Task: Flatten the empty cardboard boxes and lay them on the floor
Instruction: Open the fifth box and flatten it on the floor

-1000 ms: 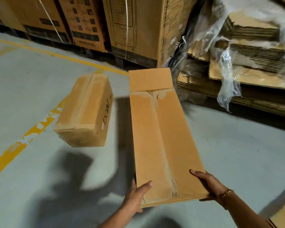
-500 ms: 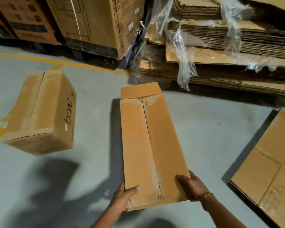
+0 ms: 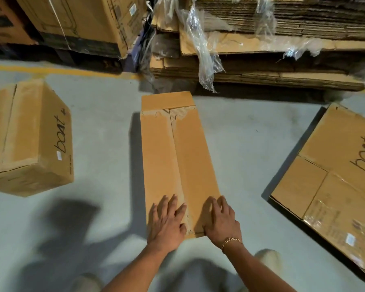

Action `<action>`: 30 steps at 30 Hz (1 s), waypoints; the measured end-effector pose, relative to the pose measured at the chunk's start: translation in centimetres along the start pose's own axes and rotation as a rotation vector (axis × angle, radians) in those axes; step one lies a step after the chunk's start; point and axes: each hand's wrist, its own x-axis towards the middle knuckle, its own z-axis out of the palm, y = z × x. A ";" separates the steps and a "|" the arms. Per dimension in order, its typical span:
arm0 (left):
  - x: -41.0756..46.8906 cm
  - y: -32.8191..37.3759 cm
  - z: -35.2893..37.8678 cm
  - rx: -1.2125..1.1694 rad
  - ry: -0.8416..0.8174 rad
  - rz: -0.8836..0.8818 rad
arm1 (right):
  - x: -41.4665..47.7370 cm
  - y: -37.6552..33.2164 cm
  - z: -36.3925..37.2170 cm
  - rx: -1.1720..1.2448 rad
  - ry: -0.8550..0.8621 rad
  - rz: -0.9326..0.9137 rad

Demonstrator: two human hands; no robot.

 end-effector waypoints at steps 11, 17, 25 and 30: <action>0.1 -1.6 -5.4 0.027 0.270 0.106 | 1.0 -2.3 -0.4 -0.142 -0.010 -0.067; -4.3 -7.3 -9.1 -0.211 0.572 -0.191 | 3.2 -6.5 1.3 -0.143 -0.014 0.125; -7.9 -13.0 -1.3 0.027 0.005 -0.473 | 2.2 -4.6 -4.2 0.073 -0.167 0.030; -5.9 -10.0 -1.3 -0.100 0.022 -0.511 | 0.4 2.5 -12.0 0.754 -0.262 0.185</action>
